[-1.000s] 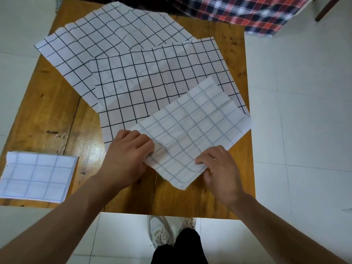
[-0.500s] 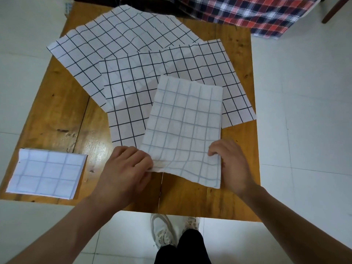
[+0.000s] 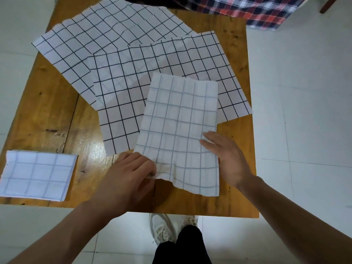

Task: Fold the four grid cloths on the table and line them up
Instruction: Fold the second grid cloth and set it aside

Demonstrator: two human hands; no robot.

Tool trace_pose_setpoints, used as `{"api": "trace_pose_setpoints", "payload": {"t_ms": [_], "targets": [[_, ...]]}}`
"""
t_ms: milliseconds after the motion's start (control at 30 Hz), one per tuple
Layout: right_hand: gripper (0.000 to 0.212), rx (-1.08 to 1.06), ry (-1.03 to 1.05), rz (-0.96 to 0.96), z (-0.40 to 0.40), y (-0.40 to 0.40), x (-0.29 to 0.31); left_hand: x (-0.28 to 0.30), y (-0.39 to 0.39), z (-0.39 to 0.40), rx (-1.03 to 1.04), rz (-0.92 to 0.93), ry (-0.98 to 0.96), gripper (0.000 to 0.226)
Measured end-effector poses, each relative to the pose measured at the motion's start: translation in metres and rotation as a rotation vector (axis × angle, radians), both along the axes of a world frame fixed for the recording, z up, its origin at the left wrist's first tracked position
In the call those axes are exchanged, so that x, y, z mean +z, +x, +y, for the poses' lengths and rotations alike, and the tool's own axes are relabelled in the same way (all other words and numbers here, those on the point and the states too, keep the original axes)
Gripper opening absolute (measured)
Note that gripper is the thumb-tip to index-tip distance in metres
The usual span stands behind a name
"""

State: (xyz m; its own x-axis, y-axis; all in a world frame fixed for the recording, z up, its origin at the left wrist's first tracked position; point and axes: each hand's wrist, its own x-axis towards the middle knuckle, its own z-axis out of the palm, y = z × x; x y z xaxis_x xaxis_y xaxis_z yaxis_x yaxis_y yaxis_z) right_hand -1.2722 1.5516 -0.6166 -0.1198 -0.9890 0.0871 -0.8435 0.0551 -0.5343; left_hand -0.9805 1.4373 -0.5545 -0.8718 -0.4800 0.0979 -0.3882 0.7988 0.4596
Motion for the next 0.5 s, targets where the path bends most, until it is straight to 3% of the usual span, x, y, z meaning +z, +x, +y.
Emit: {"api": "trace_pose_setpoints", "payload": {"t_ms": [100,233,500], "targets": [[0.047,-0.081,0.014,-0.132,-0.006,0.000,0.002,0.005,-0.001,-0.008,0.013,0.042,-0.002,0.010],[0.065,-0.082,0.070,-0.134,-0.008,-0.002,0.014,0.010,0.004,-0.019,0.103,0.052,0.026,0.017],[0.064,-0.078,0.009,-0.262,-0.008,-0.008,0.016,-0.008,0.017,-0.053,0.213,0.016,0.228,0.052]]}}
